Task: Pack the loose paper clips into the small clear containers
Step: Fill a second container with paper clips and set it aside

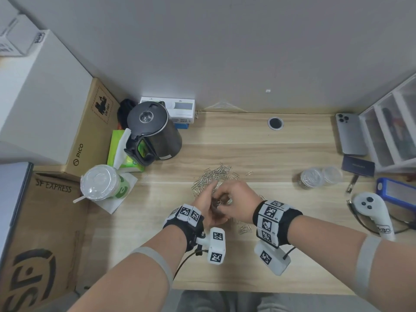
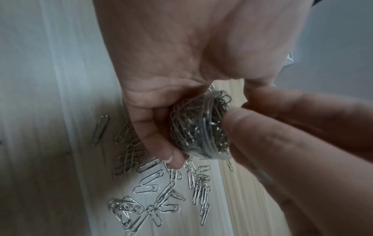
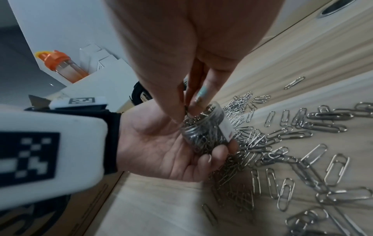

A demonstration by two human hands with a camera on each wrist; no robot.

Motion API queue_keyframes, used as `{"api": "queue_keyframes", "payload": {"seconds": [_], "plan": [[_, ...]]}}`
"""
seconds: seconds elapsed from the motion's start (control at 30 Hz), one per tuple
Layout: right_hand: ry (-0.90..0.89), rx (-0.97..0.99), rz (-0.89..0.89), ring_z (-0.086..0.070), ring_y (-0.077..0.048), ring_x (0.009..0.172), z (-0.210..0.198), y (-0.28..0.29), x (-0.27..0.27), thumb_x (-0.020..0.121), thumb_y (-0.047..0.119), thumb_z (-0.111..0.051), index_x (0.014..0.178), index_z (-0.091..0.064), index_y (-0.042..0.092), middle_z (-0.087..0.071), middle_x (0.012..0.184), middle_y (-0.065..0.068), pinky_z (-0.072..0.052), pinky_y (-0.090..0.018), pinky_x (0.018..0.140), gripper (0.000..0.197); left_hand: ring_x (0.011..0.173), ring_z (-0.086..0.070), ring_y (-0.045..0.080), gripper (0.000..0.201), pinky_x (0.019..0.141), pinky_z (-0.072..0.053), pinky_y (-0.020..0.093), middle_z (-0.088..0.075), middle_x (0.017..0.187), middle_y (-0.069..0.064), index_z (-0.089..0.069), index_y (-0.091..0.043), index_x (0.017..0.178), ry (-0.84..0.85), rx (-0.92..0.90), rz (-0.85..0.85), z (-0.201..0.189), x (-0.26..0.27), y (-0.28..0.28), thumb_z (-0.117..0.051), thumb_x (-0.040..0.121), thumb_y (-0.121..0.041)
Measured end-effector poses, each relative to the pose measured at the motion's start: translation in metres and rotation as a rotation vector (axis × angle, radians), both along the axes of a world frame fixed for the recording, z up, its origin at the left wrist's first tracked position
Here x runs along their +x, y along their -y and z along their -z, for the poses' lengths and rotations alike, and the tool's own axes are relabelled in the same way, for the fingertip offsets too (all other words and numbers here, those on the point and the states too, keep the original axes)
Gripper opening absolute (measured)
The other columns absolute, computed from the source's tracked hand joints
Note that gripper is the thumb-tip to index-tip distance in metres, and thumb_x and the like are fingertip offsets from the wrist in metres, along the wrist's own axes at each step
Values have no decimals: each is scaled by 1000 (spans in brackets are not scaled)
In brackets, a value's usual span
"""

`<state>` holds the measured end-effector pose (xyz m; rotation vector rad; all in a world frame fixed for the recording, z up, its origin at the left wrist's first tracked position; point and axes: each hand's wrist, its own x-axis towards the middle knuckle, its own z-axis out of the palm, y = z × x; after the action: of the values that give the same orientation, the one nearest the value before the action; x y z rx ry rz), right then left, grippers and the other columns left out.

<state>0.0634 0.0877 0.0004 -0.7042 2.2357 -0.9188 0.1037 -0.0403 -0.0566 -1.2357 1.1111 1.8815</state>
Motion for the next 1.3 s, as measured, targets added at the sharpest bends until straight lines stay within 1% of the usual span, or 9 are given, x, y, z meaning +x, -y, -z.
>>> {"api": "queue_keyframes", "payload": {"seconds": [0.1, 0.17, 0.33, 0.53, 0.77, 0.87, 0.97, 1.07, 1.3], "plan": [[-49, -24, 18, -57, -6, 85, 1, -9, -2, 74, 14, -72, 99, -69, 29, -60, 97, 11, -51, -29, 82, 29, 61, -63, 26, 45, 57, -55, 32, -66, 90, 7, -67, -19, 112, -29, -18, 15, 0, 0, -1, -66, 89, -57], [-96, -9, 29, -51, 0, 84, 2, -17, -7, 71, 25, -77, 102, -65, 33, -54, 98, 16, -48, -25, 80, 34, 59, -64, 29, 59, 57, -55, 34, -66, 96, 15, -62, -17, 128, -51, -29, 12, 1, 1, -2, -77, 80, -50], [-41, 65, -52, -51, -3, 81, 15, -28, -11, 59, 45, -86, 90, -56, 35, -51, 90, 17, -49, -29, 76, 44, 80, -73, 30, 64, 68, -57, 39, -63, 127, 5, -62, -24, 130, -94, 4, -9, -1, -1, -6, -73, 80, -62], [62, 22, 96, -59, -11, 69, 21, -27, -11, 73, 23, -80, 70, -58, 30, -58, 77, 10, -56, -39, 73, 22, 63, -66, 25, 41, 58, -54, 30, -67, 74, 8, -70, -16, 96, -93, -21, 196, -5, -2, -10, -57, 95, -55], [201, -21, 261, -47, -10, 54, 27, -37, -10, 67, 24, -82, 64, -50, 24, -53, 61, 7, -43, -28, 53, 33, 63, -66, 26, 40, 56, -56, 29, -67, 90, 16, -69, -18, 116, -119, 11, 185, -4, -9, -18, -75, 87, -44], [248, -111, 341, -50, -9, 54, 24, -47, -14, 72, 22, -77, 65, -54, 18, -55, 61, 5, -44, -29, 57, 25, 66, -66, 24, 43, 53, -55, 27, -70, 91, 13, -73, -11, 114, -168, 7, 177, -5, -14, -22, -77, 84, -42], [126, -107, 427, -48, -9, 60, 20, -67, -27, 75, 23, -70, 75, -57, 16, -55, 68, 6, -47, -33, 62, 15, 77, -69, 28, 58, 57, -58, 29, -74, 108, 18, -69, -10, 124, -196, -7, 230, -4, -22, -26, -81, 78, -44], [-111, 10, 462, -52, -9, 77, 17, -102, -51, 76, 24, -67, 91, -56, 22, -51, 89, 9, -47, -31, 74, 18, 77, -68, 27, 66, 63, -60, 29, -74, 98, 19, -69, -1, 121, -211, -8, 282, -4, -34, -36, -81, 77, -48], [-102, 338, 505, -62, -21, 84, 13, -183, -92, 70, 24, -67, 138, -35, 28, -29, 135, 4, -54, -33, 75, 76, 66, -66, 23, 70, 54, -56, 27, -72, 86, 18, -67, 0, 109, -217, 11, 376, -6, -66, -78, -78, 72, -58]]}}
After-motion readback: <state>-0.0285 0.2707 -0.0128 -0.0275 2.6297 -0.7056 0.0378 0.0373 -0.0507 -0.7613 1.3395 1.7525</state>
